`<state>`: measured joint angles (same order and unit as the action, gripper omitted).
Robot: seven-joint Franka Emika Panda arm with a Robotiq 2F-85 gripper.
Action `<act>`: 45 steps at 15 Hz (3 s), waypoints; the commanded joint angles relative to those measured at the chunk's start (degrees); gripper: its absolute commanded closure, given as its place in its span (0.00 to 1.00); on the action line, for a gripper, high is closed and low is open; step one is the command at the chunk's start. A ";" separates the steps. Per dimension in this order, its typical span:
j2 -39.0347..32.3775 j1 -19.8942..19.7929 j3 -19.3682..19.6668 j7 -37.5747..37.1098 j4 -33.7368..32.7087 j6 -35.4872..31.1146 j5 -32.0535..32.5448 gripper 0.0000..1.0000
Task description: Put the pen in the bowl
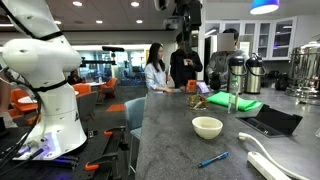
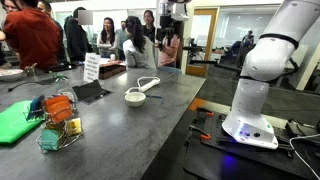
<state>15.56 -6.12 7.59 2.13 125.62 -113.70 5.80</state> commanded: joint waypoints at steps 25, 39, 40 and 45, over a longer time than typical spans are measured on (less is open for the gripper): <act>-36.14 -4.05 -2.87 27.85 -5.18 -25.47 -5.72 0.00; -46.35 -8.25 -7.91 30.08 -11.52 -28.73 -5.97 0.00; -47.04 -8.57 -8.21 30.27 -12.15 -28.64 -5.95 0.00; -49.56 -9.79 -8.77 31.12 -14.26 -28.66 -5.74 0.10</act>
<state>-32.82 -14.25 0.20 31.43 112.72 -141.83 0.42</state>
